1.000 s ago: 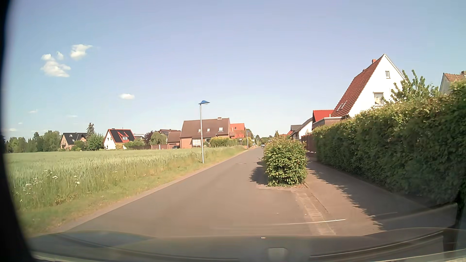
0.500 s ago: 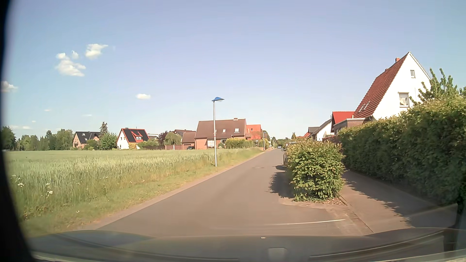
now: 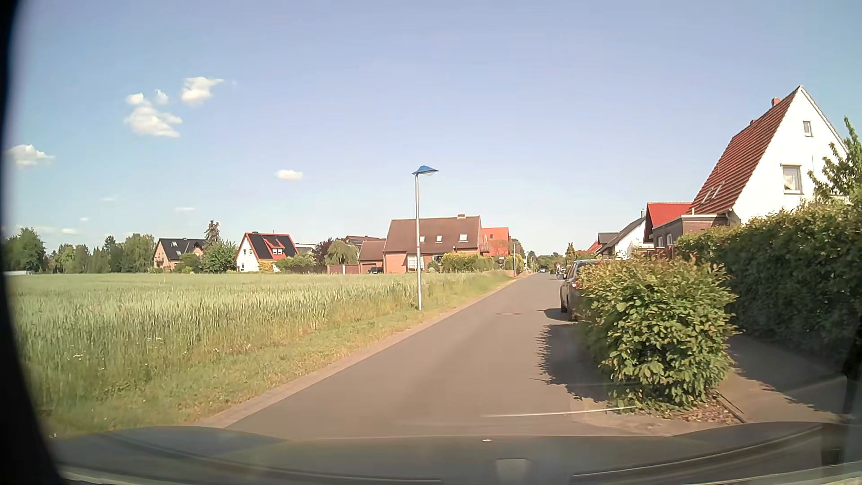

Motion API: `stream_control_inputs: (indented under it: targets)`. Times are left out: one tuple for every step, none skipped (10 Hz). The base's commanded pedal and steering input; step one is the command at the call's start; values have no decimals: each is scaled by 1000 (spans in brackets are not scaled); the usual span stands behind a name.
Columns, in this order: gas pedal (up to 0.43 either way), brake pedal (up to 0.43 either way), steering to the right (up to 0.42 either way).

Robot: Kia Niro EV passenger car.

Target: Follow the waypoints while adhering to traffic rules and regulations

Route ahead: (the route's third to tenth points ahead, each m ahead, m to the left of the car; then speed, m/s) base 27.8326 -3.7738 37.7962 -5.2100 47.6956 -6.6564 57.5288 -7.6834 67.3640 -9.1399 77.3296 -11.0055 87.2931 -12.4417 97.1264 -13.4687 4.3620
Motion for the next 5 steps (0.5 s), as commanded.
stream_control_inputs:
  targets:
    - [138,6,-47]
    - [138,6,-39]
    - [138,6,-28]
    - [138,6,-18]
    - [138,6,-13]
